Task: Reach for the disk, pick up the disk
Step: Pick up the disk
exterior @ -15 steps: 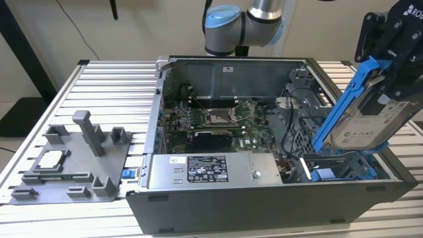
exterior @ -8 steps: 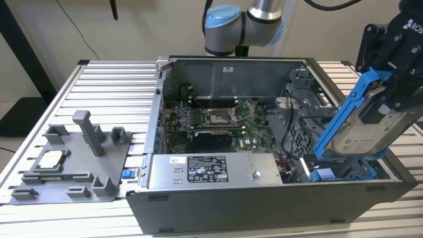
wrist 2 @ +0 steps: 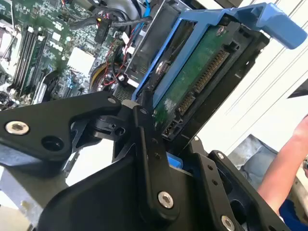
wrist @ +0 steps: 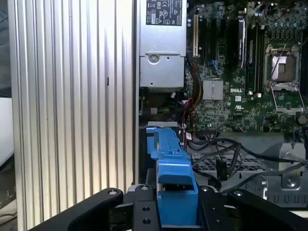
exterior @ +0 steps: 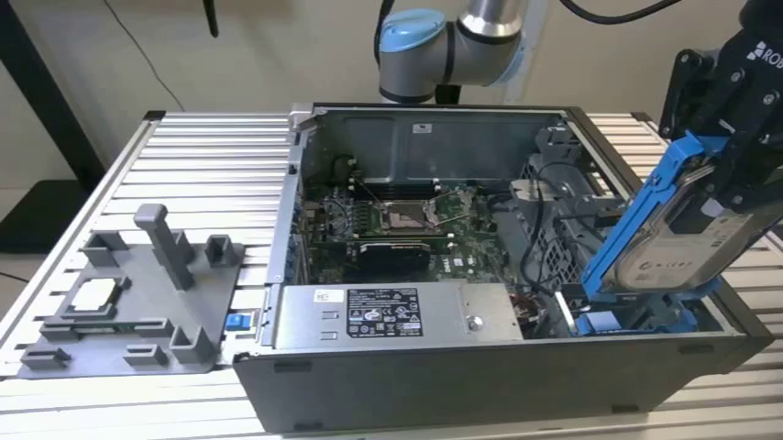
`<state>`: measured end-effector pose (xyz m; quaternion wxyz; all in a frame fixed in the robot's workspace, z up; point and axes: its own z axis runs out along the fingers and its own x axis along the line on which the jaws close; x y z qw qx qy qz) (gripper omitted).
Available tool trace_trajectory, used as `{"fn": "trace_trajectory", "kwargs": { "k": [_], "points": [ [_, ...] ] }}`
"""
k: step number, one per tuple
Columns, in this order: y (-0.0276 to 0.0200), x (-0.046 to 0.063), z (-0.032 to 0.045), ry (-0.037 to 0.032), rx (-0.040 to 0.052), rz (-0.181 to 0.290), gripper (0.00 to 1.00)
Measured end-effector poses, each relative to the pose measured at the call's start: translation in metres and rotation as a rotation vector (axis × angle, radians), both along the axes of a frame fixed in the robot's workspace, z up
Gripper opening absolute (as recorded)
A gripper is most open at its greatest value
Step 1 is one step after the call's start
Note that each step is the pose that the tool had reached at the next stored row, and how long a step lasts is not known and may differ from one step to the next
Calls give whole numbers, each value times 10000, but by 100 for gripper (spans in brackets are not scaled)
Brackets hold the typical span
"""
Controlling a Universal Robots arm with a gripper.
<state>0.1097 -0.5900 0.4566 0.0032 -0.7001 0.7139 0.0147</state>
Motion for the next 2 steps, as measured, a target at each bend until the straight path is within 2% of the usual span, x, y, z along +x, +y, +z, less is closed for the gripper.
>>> {"fn": "trace_trajectory", "kwargs": {
  "k": [2],
  "points": [
    [-1, 0, 0, 0, 0, -1, 0]
  ]
}}
